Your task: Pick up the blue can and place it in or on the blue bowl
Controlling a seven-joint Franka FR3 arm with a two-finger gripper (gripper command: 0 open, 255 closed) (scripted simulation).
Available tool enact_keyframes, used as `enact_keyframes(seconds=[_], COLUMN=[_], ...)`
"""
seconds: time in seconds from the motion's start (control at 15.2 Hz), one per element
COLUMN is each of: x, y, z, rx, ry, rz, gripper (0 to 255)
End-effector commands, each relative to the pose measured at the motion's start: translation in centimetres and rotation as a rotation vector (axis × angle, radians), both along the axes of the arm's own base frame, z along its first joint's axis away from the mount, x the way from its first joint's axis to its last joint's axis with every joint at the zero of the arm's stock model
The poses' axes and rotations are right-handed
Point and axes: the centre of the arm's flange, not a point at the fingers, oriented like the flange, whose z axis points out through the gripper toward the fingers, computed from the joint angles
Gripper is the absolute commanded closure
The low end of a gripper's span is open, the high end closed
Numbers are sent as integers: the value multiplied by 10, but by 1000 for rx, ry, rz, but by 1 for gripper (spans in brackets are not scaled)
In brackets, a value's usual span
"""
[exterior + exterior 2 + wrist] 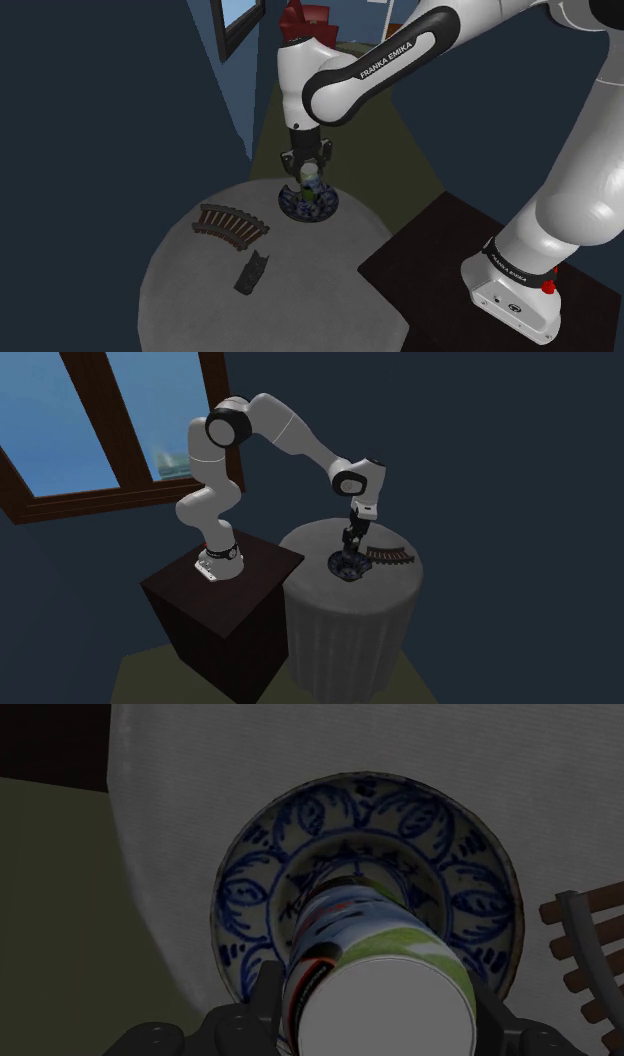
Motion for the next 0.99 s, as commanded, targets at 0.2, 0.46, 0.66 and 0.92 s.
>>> enact_keyframes(seconds=[0.2, 0.46, 0.66, 0.92], x=[0, 0, 3, 5], y=[0, 0, 3, 5], z=[0, 0, 26, 49], rx=[0, 0, 0, 0], ry=[-1, -1, -1, -1], rz=[0, 0, 0, 0], gripper=[0, 0, 0, 0])
